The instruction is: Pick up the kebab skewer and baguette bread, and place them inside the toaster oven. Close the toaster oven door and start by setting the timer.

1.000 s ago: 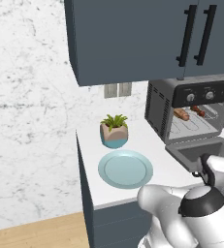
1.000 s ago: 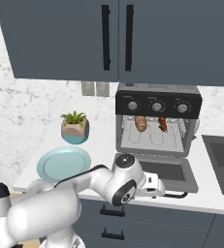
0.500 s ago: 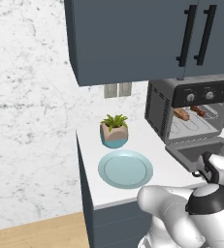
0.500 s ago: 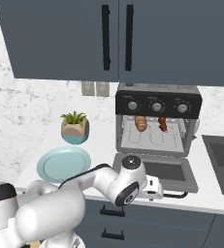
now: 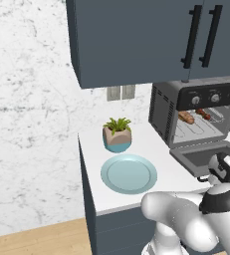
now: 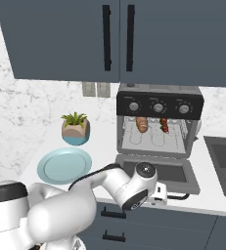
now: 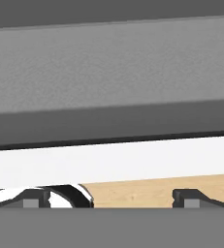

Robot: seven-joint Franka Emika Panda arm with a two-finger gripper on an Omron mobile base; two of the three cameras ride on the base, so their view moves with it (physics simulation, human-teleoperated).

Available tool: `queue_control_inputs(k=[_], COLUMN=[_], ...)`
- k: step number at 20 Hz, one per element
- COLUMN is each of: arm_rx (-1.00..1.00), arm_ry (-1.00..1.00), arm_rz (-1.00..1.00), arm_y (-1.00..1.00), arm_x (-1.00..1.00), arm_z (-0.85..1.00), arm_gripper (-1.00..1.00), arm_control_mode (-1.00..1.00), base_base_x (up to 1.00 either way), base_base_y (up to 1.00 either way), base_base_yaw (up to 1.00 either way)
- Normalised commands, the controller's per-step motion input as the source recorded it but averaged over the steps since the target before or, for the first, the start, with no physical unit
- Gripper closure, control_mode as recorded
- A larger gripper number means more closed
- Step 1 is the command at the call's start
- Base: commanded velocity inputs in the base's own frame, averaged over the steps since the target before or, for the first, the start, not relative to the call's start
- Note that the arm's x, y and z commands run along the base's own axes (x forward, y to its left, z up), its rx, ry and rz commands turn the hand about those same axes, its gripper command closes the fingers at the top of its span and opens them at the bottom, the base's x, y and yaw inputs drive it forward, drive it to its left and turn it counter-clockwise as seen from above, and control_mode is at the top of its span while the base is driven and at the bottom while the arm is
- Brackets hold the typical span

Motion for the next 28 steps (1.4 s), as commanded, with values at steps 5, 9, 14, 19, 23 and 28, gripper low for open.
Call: queue_control_inputs(k=[5,9,14,19,23,28], arm_rx=[0.03,0.00,0.00,0.00,0.00,-0.01], arm_ry=[-0.05,-0.09,-0.07,-0.01,0.00,0.00], arm_rz=[0.00,0.00,0.00,0.00,0.00,0.00], arm_y=[0.00,0.00,0.00,0.00,0.00,0.11], arm_x=[0.06,0.00,0.07,0.28,0.31,0.25], arm_z=[-0.11,-0.16,-0.20,-0.01,0.00,0.03], arm_gripper=[-1.00,-1.00,-1.00,-1.00,-1.00,-1.00], arm_control_mode=[-1.00,-1.00,-1.00,-1.00,-1.00,-1.00], base_base_x=[0.00,0.00,0.00,0.00,0.00,0.00], base_base_y=[0.00,0.00,0.00,0.00,0.00,0.00], base_base_yaw=[0.00,0.00,0.00,0.00,0.00,0.00])
